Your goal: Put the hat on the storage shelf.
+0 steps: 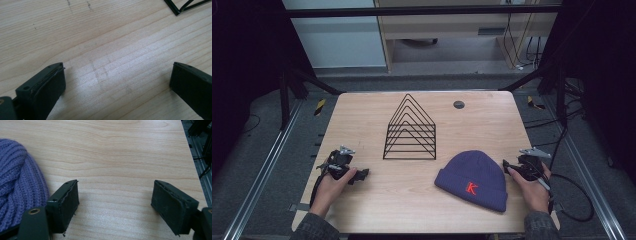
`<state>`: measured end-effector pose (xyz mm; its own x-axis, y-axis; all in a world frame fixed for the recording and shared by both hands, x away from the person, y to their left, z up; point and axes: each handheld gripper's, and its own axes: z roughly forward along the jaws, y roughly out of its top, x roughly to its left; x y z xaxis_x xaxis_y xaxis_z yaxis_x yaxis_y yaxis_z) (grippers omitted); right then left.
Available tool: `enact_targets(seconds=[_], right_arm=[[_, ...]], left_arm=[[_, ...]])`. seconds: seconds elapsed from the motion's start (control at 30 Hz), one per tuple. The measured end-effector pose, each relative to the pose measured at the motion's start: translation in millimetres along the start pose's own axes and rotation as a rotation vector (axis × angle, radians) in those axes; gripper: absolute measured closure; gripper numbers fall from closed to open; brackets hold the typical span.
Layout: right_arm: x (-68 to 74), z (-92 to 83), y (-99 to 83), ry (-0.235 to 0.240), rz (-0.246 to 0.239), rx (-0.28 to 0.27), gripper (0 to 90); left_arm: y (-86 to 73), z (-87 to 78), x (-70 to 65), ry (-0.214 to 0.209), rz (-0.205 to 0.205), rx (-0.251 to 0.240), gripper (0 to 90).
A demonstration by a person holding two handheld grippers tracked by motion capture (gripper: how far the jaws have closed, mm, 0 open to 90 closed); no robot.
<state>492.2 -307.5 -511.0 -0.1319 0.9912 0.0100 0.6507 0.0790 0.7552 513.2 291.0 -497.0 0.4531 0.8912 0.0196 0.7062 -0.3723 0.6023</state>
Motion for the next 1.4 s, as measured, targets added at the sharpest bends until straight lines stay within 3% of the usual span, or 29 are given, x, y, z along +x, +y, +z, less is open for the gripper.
enact_targets(seconds=[0.2, 0.4, 0.57, 0.7, 0.8, 0.83, 1.07, 1.2, 1.4], right_arm=[[0.3, -0.6, 3.0, -0.006, 0.0, 0.026, 20.6], [2.9, -9.2, 8.8, -0.036, -0.011, -0.008, 17.8], [10.4, -15.7, 13.1, -0.008, -0.04, -0.03, 13.8], [25.1, -23.4, 20.5, 0.035, -0.055, -0.044, 18.9], [32.0, -24.0, 26.6, 0.064, -0.065, -0.016, 20.4], [40.1, -24.5, 34.5, 0.072, -0.111, 0.003, 23.3], [64.4, -13.0, 67.5, 0.152, -0.259, 0.119, 27.2], [72.1, -3.2, 82.2, 0.189, -0.306, 0.182, 32.2], [75.0, 6.9, 93.5, 0.222, -0.338, 0.28, 39.3]], left_arm=[[-0.6, -0.2, -1.0, -0.001, -0.004, -0.002, 0.0], [-0.4, -0.4, -2.0, -0.004, 0.002, 0.002, 0.0], [-0.4, -0.4, -2.0, -0.005, 0.003, 0.002, 0.0], [-0.9, -0.7, -3.1, -0.006, 0.003, 0.002, 0.0], [-1.2, -1.0, -3.3, -0.009, 0.007, 0.003, 0.0], [-1.6, -1.0, -4.0, -0.009, 0.006, 0.0, 0.0], [-2.0, -1.7, -4.1, -0.014, 0.015, 0.004, 0.0], [-2.2, -1.8, -4.3, -0.016, 0.016, 0.005, 0.0], [-2.1, -1.8, -4.2, -0.017, 0.017, 0.005, 0.0]])
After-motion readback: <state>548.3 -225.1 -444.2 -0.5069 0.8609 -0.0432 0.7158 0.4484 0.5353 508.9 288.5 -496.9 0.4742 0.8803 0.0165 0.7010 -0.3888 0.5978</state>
